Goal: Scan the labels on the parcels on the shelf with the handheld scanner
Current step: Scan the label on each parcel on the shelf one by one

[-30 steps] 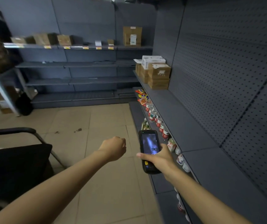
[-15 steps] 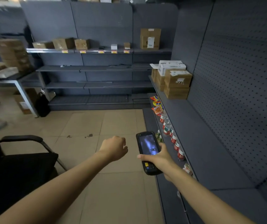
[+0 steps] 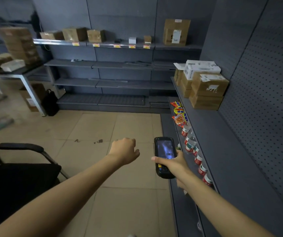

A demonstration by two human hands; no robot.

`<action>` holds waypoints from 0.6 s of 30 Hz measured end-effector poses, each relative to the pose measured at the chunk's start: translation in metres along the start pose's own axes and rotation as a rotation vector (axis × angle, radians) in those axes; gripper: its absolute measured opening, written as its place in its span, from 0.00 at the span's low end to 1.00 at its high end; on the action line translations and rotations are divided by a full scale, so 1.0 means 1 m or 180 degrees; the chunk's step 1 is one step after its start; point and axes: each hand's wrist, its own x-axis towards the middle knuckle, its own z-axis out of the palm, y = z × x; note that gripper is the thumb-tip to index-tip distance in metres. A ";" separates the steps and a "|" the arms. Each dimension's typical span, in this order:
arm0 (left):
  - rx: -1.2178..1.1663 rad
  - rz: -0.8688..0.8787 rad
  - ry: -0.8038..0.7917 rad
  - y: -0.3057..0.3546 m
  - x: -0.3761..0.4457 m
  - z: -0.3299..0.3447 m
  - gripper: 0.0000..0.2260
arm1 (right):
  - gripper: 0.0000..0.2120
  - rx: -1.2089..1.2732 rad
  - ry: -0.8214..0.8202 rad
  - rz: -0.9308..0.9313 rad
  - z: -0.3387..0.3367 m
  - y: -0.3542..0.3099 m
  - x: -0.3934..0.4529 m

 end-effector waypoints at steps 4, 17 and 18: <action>-0.0016 0.0010 0.0046 -0.028 0.061 -0.004 0.17 | 0.40 0.0000 0.0118 0.0040 0.021 -0.024 0.049; -0.0048 0.0136 0.0033 -0.077 0.211 -0.007 0.16 | 0.36 0.0490 0.0174 0.0273 0.055 -0.082 0.173; -0.0059 0.0148 0.0020 -0.078 0.222 -0.006 0.16 | 0.35 0.0549 0.0169 0.0309 0.054 -0.085 0.183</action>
